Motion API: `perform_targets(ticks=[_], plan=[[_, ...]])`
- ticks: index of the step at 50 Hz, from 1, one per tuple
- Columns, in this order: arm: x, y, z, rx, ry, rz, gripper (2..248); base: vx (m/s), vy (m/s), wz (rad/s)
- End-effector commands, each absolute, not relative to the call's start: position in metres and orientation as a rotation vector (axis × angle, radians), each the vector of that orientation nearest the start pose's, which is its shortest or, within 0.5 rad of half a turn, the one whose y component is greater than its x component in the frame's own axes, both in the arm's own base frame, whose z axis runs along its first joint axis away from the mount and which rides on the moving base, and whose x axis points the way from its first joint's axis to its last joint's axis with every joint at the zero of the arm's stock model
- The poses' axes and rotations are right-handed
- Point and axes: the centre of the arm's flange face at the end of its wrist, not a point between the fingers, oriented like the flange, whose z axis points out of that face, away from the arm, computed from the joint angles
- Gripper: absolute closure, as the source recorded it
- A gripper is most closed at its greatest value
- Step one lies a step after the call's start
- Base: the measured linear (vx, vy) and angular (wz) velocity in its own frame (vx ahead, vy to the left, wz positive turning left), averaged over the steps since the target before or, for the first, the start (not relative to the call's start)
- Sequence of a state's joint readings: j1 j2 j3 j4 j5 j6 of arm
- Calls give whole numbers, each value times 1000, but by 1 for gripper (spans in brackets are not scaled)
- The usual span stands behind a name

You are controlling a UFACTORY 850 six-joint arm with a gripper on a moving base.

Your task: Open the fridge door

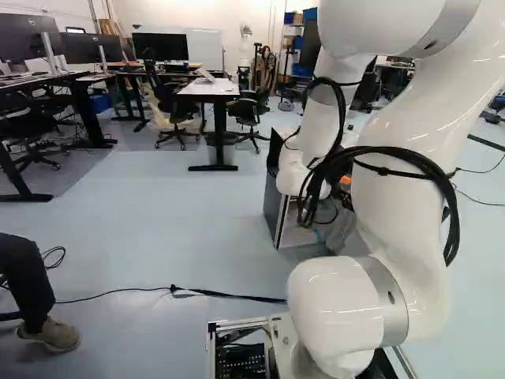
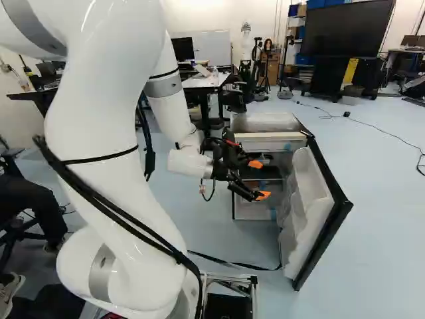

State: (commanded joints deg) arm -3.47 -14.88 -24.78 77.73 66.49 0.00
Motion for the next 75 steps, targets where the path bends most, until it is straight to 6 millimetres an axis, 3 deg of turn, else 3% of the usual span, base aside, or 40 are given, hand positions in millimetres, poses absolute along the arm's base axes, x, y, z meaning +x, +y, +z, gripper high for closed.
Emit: perform_targets(ticks=[41,75], plan=[[338,-91,329,1769,-1372,1381,3,0,0,0],[329,-70,347,2053,-1097,1563,3,0,0,0]])
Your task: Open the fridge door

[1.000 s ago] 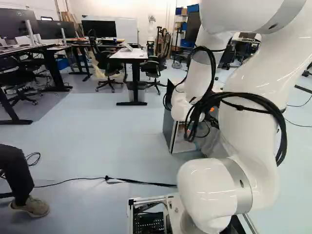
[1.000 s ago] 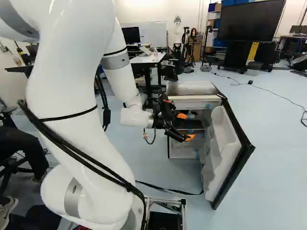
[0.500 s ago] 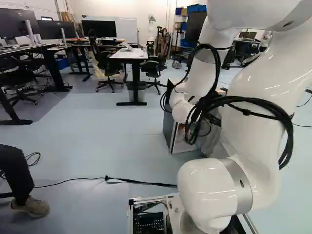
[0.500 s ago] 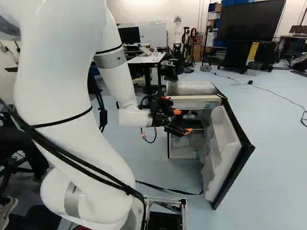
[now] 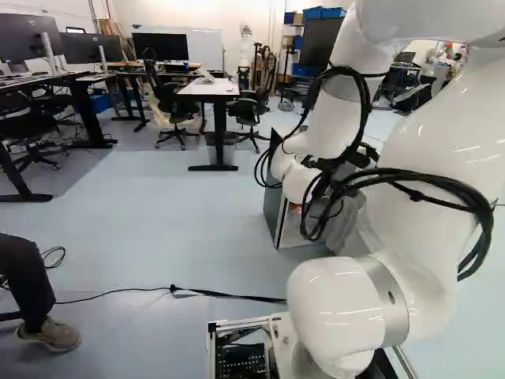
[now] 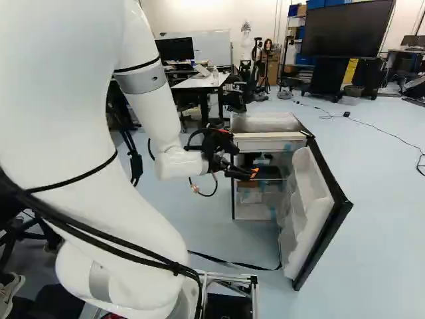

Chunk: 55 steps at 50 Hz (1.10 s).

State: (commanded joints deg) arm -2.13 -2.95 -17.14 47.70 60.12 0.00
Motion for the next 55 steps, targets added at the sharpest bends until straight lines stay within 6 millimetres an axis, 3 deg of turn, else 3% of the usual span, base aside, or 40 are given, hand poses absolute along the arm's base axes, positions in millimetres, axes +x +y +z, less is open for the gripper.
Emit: perform_targets(ticks=[29,55], plan=[[312,-42,360,-2588,795,-1917,3,0,0,0],[294,-22,365,-2586,412,-1881,3,0,0,0]])
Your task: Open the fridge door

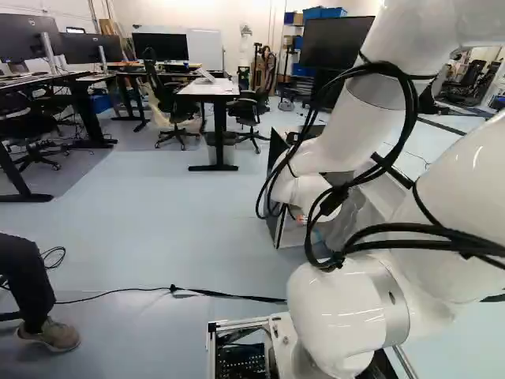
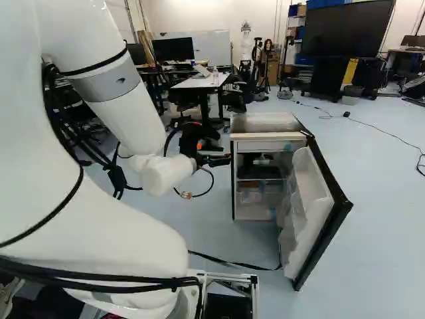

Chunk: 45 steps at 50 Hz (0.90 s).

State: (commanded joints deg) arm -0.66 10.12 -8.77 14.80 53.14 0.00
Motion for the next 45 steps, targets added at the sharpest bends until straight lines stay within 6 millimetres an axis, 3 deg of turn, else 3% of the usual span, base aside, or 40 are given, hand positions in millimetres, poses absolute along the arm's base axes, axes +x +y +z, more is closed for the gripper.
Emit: perform_targets(ticks=[45], plan=[[273,-2,366,-2562,46,-1831,3,0,0,0]])
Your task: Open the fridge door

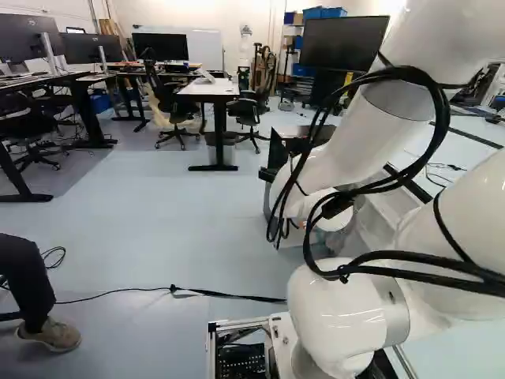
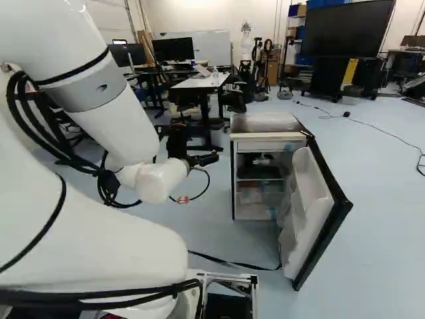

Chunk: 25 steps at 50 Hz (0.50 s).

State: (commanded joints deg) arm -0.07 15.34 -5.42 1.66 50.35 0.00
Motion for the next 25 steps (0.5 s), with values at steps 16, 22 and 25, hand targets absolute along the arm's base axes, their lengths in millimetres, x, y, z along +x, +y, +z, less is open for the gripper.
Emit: perform_targets(ticks=[16,22,25], plan=[[271,0,366,-2558,4,-1825,3,0,0,0],[270,0,366,-2558,0,-1824,3,0,0,0],[270,0,366,-2558,0,-1824,3,0,0,0]])
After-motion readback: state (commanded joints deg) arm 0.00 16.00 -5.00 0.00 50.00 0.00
